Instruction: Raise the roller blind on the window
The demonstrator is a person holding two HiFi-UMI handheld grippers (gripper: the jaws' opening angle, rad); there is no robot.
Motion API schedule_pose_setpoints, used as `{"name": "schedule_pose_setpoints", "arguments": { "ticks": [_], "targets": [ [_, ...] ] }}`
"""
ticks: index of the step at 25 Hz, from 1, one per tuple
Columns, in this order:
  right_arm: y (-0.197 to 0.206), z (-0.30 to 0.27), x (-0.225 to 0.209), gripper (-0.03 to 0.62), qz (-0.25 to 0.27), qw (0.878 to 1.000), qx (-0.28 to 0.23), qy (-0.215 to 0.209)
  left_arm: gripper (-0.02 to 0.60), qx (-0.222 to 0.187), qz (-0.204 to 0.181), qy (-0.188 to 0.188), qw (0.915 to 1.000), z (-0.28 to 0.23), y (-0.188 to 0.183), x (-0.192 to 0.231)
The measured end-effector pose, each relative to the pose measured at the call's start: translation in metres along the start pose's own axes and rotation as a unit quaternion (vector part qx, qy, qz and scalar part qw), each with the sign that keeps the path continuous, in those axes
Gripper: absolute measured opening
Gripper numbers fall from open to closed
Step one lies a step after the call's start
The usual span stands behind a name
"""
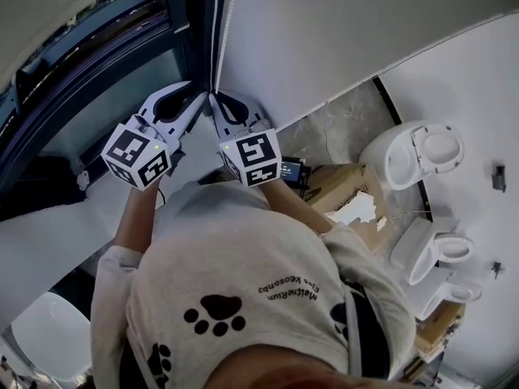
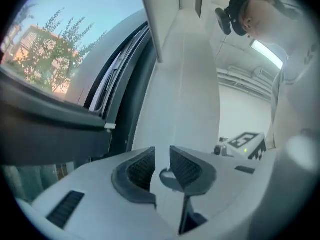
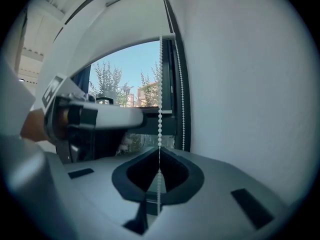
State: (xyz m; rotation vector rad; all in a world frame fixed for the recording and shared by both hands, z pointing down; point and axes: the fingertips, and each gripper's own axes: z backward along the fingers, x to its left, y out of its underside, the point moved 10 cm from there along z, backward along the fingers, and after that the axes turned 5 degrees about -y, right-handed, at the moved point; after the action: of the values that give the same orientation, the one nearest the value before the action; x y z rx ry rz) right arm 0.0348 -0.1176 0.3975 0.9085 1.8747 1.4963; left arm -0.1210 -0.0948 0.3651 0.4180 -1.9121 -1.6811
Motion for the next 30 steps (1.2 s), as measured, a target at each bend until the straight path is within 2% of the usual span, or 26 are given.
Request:
{"name": "schedule_pose_setpoints", "arguments": {
  "ticks": [5,13,16,21,26,30],
  "targets": [
    [0.002,0.000,0.001,0.011,0.008,1.000,-0.002,-0.009,0.087,-0.032,-0.038,0.004,0.9988,-0.003,-0.051,-0.018],
    [0.000,-0.001,0.001,0.011,0.020,1.000,0.002,-0.015,0.067,-0.053,-0.088,0.026,0.9944,-0.024,-0.111,-0.034],
    [0.000,-0.003,0.002,0.011,0.022,1.000,0.002,-0.013,0.028,-0.051,-0.093,0.031,0.9938,-0.032,-0.117,-0.035],
    [0.000,-0.002,0.002,0.011,0.014,1.000,0.001,0.003,0.021,-0.045,-0.110,0.038,0.9922,-0.035,-0.119,-0.037],
    [0.001,-0.001,0.002,0.011,0.007,1.000,-0.005,0.018,0.021,-0.055,-0.086,0.049,0.9936,-0.034,-0.115,-0.032],
    [0.001,-0.003,0.006,0.011,0.013,0.999,-0.010,0.029,0.020,-0.067,-0.094,0.040,0.9925,-0.031,-0.115,-0.030]
  ]
}}
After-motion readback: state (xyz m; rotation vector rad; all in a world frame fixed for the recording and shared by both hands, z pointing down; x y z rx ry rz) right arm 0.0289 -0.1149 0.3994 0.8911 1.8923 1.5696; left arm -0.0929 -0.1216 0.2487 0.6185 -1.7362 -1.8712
